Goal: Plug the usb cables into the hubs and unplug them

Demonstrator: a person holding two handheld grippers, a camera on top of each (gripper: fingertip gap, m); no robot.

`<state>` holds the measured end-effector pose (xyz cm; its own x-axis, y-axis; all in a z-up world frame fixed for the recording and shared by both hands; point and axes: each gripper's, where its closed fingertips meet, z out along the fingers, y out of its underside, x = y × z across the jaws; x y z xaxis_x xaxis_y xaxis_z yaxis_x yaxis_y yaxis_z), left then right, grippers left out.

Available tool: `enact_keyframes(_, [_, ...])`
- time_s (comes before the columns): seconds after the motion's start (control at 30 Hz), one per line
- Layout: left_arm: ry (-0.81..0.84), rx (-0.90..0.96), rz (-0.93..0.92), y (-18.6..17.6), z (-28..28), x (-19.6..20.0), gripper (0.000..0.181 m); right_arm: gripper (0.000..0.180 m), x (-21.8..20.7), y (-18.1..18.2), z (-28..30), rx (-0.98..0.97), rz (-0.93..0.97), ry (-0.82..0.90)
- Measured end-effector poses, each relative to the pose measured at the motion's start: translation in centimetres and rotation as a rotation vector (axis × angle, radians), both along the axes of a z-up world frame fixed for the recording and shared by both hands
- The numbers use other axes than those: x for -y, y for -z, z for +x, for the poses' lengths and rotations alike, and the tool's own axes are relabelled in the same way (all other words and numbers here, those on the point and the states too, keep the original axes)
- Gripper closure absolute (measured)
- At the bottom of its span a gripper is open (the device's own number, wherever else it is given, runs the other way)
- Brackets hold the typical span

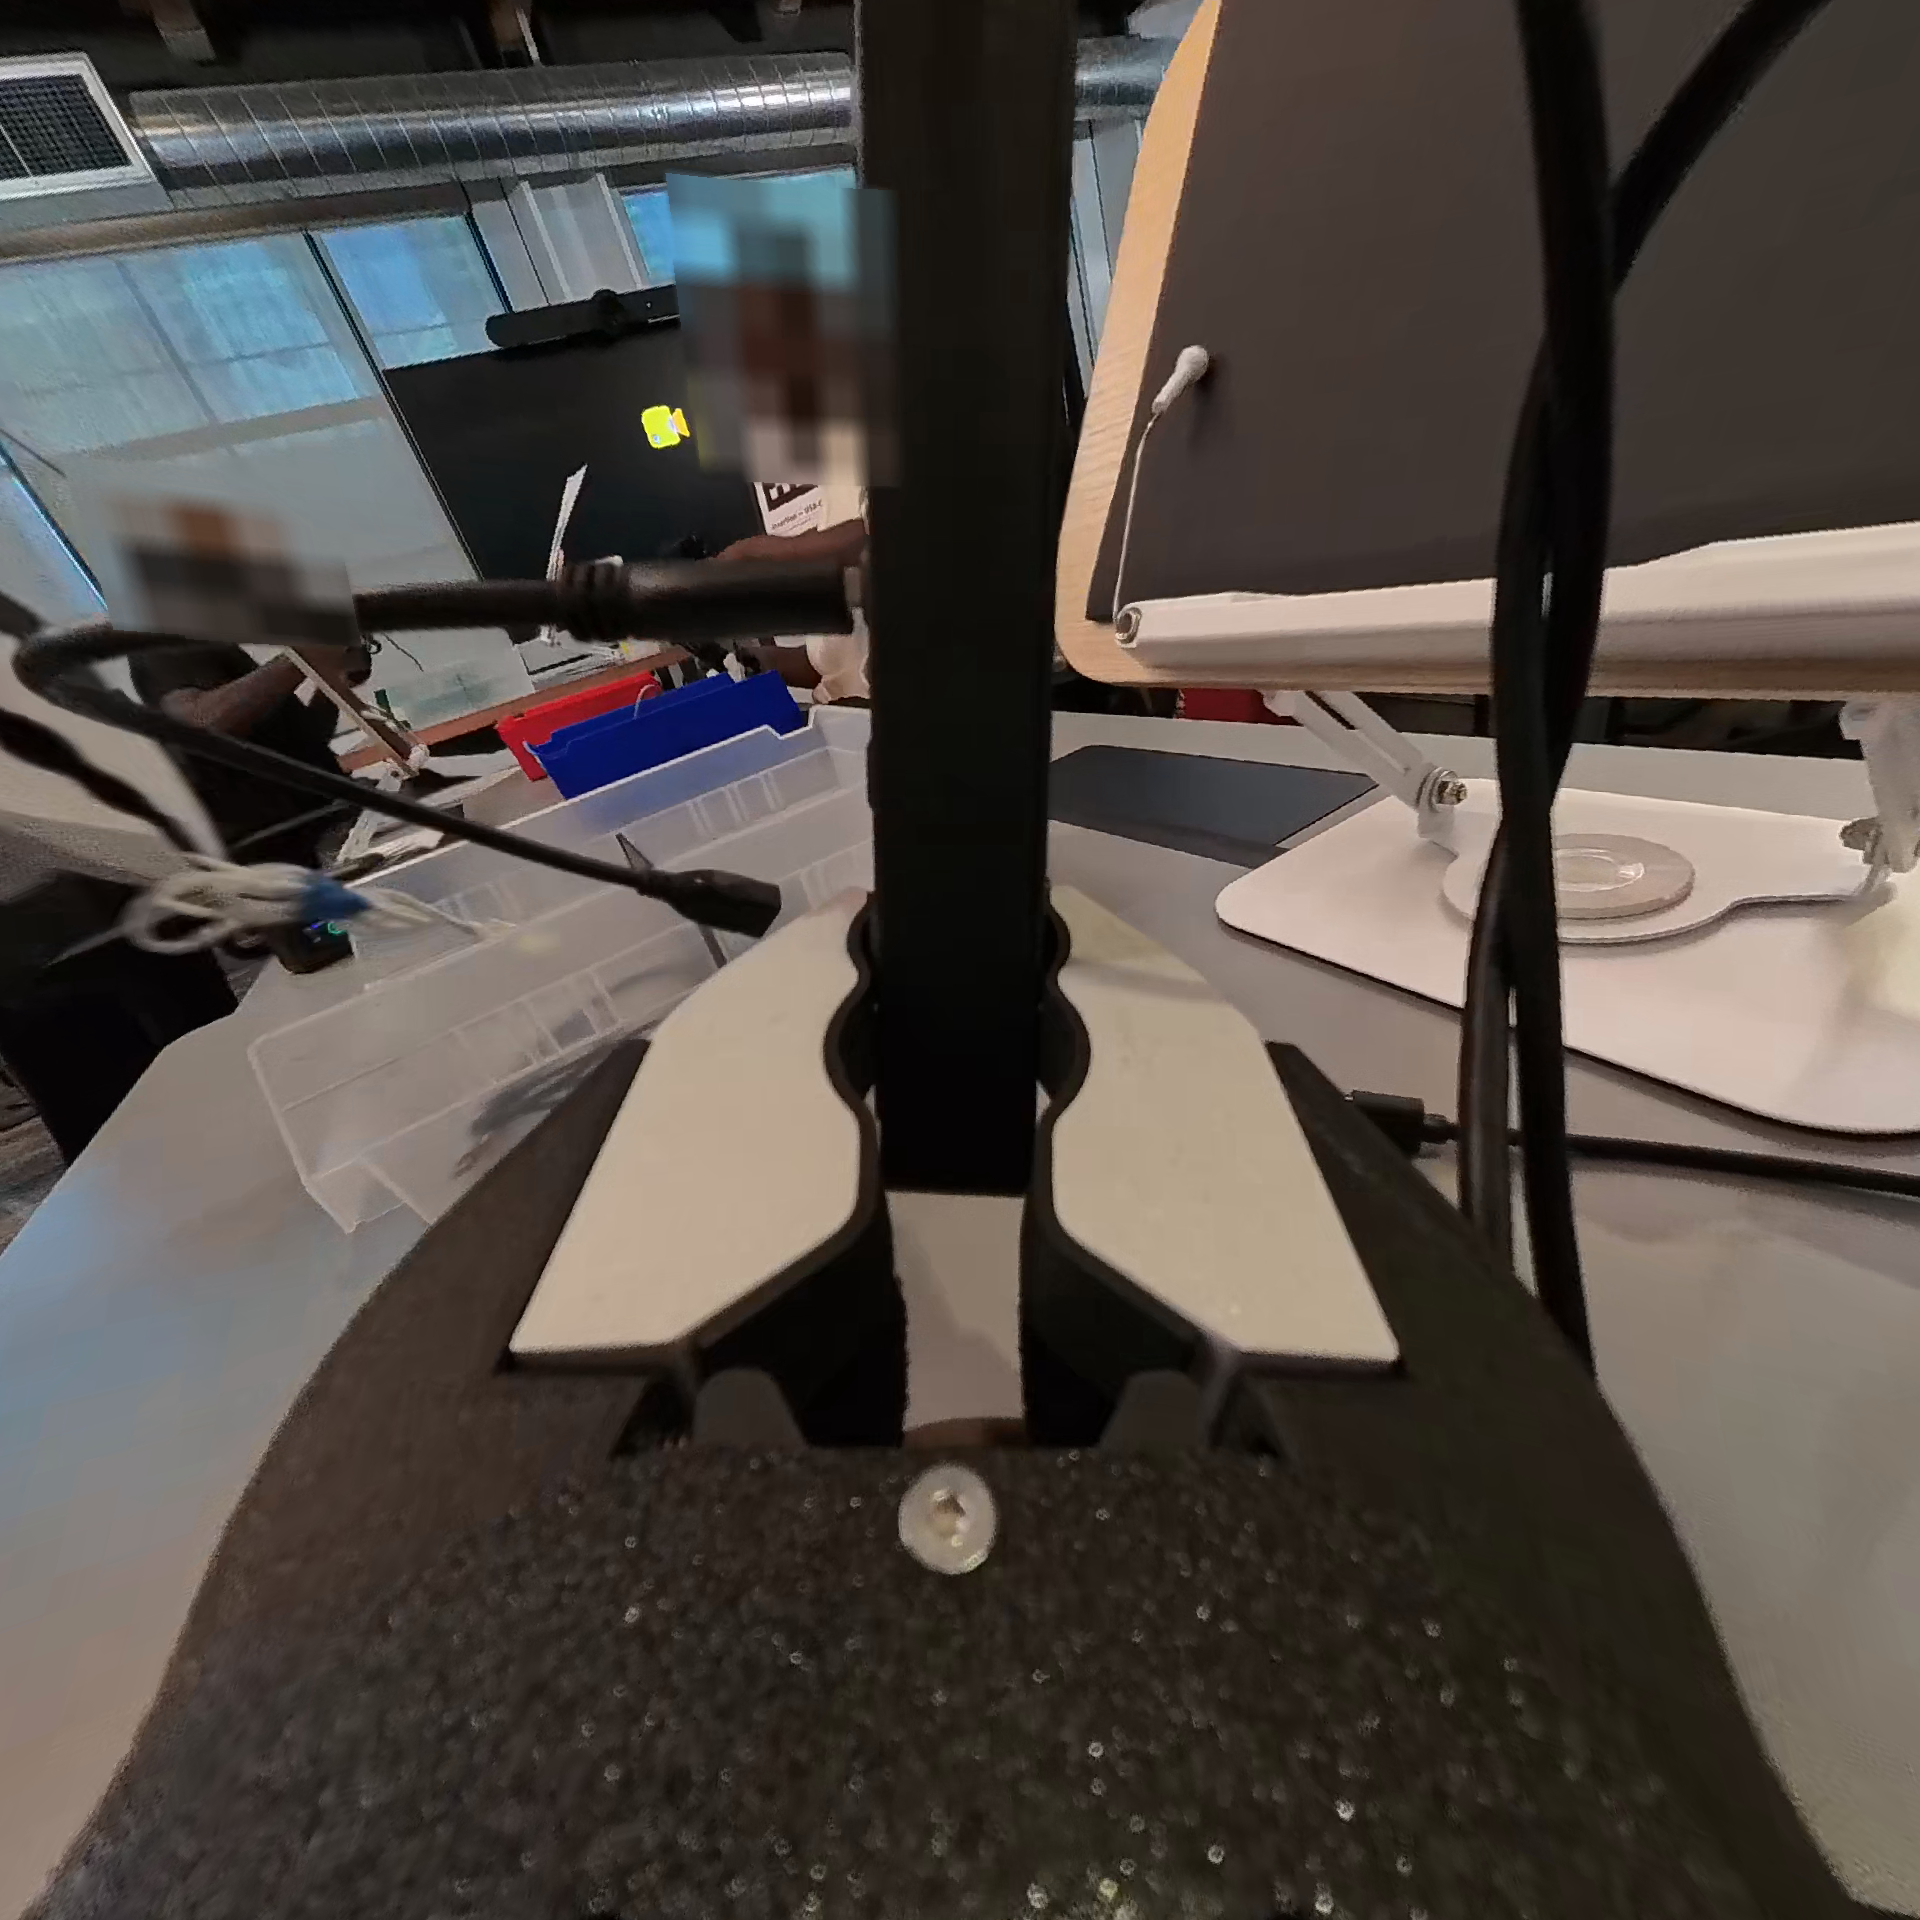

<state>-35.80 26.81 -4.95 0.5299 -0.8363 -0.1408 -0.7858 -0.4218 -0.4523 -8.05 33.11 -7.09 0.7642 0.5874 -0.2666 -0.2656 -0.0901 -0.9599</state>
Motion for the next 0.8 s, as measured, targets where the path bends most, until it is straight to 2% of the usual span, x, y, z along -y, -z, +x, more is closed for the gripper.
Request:
enact_keyframes(0.1, [0.243, 0.181, 0.097, -3.5, 4.9, 6.2, 0.178, 0.154, 0.0, 0.0, 0.0, 0.001, 0.000, 0.002])
enact_keyframes(0.17, [0.346, 0.290, 0.134, -3.9, 8.2, 10.2, 0.178, 0.154, 0.1, 0.0, 0.0, 0.010, 0.003, 0.002])
enact_keyframes(0.27, [0.375, 0.436, 0.072, -0.8, 12.4, 14.7, 0.178, 0.154, 0.1, 0.1, -0.1, 0.019, 0.005, 0.002])
enact_keyframes(0.37, [0.367, 0.445, -0.027, 5.6, 14.6, 17.3, 0.173, 0.154, 0.3, 0.1, -0.4, 0.030, 0.005, -0.005])
enact_keyframes(0.43, [0.353, 0.435, -0.051, 8.7, 14.9, 18.1, 0.169, 0.154, 0.4, 0.1, -0.6, 0.040, 0.008, -0.009])
enact_keyframes(0.5, [0.324, 0.437, -0.095, 10.2, 14.6, 18.6, 0.164, 0.154, 0.6, 0.2, -0.8, 0.048, 0.011, -0.012])
enact_keyframes(0.6, [0.289, 0.487, -0.078, 8.8, 14.0, 17.7, 0.149, 0.154, 0.7, 0.2, -1.0, 0.058, 0.014, -0.012])
enact_keyframes(0.7, [0.272, 0.564, 0.005, 5.8, 14.0, 15.3, 0.151, 0.154, 0.7, 0.2, -0.9, 0.058, 0.013, -0.010])
enact_keyframes(0.8, [0.339, 0.472, 0.053, 6.6, 15.5, 13.6, 0.151, 0.154, 0.6, 0.2, -0.9, 0.050, 0.010, -0.011])
